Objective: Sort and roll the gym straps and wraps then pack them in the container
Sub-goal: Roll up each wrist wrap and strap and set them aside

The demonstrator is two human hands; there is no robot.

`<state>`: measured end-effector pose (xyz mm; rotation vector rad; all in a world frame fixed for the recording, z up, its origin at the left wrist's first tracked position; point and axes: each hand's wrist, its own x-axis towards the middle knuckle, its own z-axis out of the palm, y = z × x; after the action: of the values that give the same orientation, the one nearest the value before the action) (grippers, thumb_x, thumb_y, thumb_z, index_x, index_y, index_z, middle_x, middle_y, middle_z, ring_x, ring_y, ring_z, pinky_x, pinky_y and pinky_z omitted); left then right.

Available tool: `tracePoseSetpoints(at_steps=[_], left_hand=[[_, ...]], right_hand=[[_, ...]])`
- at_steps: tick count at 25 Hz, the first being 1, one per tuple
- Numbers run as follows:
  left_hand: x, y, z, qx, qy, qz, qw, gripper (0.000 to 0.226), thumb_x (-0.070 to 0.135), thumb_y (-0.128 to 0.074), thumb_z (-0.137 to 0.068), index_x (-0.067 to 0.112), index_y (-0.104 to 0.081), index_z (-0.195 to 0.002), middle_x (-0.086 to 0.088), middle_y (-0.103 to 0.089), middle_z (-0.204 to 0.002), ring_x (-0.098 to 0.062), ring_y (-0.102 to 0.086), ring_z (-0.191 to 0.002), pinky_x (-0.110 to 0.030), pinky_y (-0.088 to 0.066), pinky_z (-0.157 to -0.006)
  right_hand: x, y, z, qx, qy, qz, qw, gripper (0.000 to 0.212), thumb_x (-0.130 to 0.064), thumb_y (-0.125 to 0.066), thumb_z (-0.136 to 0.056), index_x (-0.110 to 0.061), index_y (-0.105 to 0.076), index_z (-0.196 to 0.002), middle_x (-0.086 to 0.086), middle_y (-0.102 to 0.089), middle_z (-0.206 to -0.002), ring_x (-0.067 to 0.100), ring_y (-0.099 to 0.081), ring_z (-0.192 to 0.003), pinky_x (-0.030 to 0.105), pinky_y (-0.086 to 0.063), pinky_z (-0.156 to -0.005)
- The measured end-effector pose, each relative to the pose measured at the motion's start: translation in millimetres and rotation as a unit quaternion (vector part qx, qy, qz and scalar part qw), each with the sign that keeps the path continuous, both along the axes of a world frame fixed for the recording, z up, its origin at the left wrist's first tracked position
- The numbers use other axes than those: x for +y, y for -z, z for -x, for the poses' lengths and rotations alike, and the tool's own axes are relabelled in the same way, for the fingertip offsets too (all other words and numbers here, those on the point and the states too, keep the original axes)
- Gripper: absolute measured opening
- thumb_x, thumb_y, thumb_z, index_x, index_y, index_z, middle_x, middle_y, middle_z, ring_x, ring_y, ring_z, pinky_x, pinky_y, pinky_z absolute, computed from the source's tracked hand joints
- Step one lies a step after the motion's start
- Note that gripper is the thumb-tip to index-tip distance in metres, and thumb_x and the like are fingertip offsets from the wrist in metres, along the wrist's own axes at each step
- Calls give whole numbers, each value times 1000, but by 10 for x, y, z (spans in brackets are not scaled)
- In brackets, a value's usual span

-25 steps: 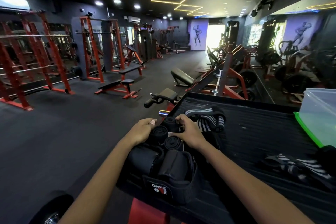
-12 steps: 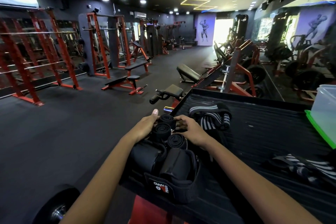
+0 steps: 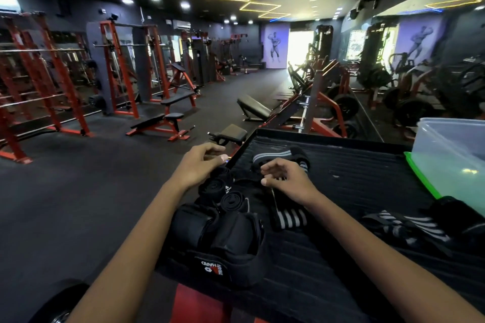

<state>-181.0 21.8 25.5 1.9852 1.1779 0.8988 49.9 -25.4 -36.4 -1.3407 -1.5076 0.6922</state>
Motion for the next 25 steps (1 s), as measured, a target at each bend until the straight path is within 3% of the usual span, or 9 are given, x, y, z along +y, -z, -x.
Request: tracePoseSetpoints(at_steps=[7,11,15,20,25], left_hand=[[-220,-109,-771,119,89,-123,981,33,22,-65,-90,10,-63,-121,-4,-65,-117,-14,-58,-104,-14,-34,-76],[-359,-34,-1170,135,149,-121,972,29,23,-67,-89,11,-65,-115,-5,-67,-113,-9,-59,-96,-14,-38,-78],[-618,25,-1627,153,207,-135,957,33,26,-66,-90,11,-63,-118,-3,-65,-116,-13,-58,-105,-18,-39,-86],[-877,226,-2124,101,253,-84,959,32,23,-66,-90,11,-62,-119,-5,-63,-119,-16,-58,-111,-21,-44,-90],[-1019,595,-2246,21,232,-79,969,31,19,-63,-92,9,-61,-122,-5,-64,-119,-15,-59,-111,-19,-43,-91]], right_hand=[[-534,-170,-593,-93,87,-17,992,22,-4,-74,-81,-5,-68,-102,1,-70,-95,0,-64,-82,5,-47,-72],[-838,-186,-954,-145,127,-6,981,17,-9,-75,-81,-7,-69,-98,3,-71,-91,11,-67,-84,8,-48,-71],[-1163,-185,-1306,-162,176,-21,971,11,-8,-74,-82,-8,-70,-91,4,-72,-84,13,-67,-78,17,-49,-72],[-1404,-121,-1510,-180,222,-36,958,9,-6,-73,-82,-8,-70,-90,4,-71,-82,16,-66,-77,13,-47,-69],[-1483,-103,-1601,-201,243,-32,948,8,-9,-74,-82,-8,-71,-90,2,-71,-85,16,-67,-81,12,-46,-72]])
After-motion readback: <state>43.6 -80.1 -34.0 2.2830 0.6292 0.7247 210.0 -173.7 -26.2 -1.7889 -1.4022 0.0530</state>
